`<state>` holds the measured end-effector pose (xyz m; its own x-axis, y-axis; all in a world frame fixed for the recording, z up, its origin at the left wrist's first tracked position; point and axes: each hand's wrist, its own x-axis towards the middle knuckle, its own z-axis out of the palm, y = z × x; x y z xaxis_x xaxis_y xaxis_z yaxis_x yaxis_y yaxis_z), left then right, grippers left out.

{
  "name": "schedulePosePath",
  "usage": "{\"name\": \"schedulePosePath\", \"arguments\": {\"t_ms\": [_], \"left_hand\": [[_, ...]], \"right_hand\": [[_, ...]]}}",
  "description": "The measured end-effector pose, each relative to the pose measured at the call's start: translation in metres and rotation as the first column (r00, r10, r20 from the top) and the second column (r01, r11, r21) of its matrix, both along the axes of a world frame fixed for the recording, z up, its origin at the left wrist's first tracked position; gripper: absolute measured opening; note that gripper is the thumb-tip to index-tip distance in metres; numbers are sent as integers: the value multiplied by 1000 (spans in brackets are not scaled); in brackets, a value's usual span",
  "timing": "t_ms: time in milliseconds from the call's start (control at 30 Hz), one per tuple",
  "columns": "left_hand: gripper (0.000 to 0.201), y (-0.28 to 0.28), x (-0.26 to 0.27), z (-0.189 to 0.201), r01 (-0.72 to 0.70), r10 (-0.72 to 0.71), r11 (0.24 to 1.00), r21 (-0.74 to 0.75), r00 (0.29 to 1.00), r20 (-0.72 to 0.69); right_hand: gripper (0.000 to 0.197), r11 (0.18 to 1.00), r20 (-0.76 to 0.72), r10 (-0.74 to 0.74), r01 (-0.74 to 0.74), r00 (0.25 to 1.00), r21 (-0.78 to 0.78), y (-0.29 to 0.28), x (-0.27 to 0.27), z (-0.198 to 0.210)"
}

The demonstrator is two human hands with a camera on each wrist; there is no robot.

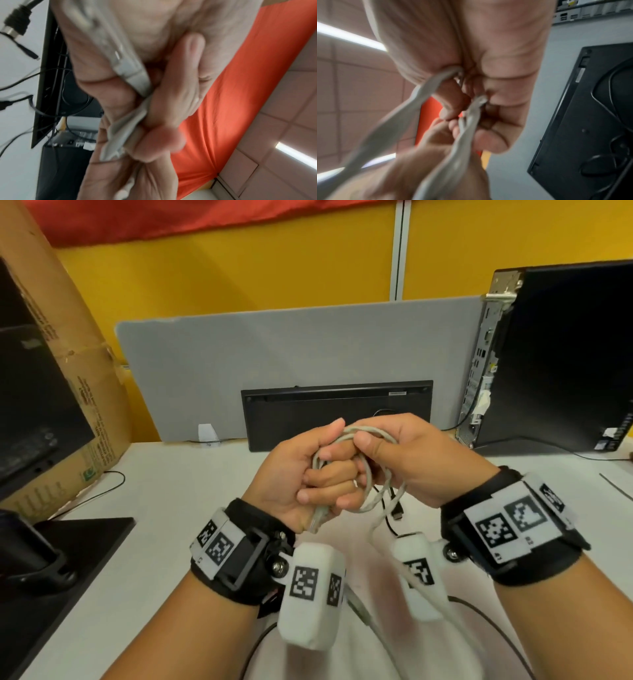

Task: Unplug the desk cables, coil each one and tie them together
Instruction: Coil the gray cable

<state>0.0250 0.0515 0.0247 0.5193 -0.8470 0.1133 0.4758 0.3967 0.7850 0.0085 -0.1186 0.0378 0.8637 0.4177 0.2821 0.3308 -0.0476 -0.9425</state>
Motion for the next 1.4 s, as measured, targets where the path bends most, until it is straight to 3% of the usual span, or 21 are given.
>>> {"name": "schedulePosePath", "arguments": {"t_ms": [167,233,333,433,600,767,900,1000,1133,1167,1267,1400], "left_hand": [[37,-1,1,-1,-295,259,947,125,935,242],[34,-5,0,0,-314,301,946,77,942,146],[37,-6,0,2,-290,290,957,-19,957,-21],[38,-4,2,4,-346,340,933,-101,938,-71],[42,-4,3,4,-442,433,878,-182,897,-90],[46,0,4,6,-531,522,807,-259,846,-108],[43,1,8,6,-608,599,737,-296,790,-131],[35,6,9,5,-627,656,716,-307,755,-10],[35,4,12,2,-734,763,645,-213,606,224],[31,4,11,2,-752,761,634,-178,567,315],[47,2,7,2,-780,631,625,-39,474,614],[51,-2,3,2,-841,497,531,103,408,766]], "right_hand": [[30,962,174,-183,213,967,-171,1,7,-4],[31,967,163,-190,213,968,-138,0,7,-4],[25,983,19,-183,183,983,6,-5,10,-5],[20,974,-114,-172,186,978,128,-13,12,-4],[15,945,-222,-217,261,951,196,-13,16,-7],[17,950,-100,-304,309,947,36,-7,14,-8],[21,917,-14,-256,238,967,-319,7,7,-12],[25,822,-19,-124,92,992,-562,17,0,-15],[18,811,-149,-4,-84,989,-579,22,-11,-11],[22,823,-161,2,-93,987,-560,20,-13,-7],[20,842,-140,4,-79,990,-533,9,-21,10],[26,889,66,-75,97,995,-448,-5,-30,31]]}}
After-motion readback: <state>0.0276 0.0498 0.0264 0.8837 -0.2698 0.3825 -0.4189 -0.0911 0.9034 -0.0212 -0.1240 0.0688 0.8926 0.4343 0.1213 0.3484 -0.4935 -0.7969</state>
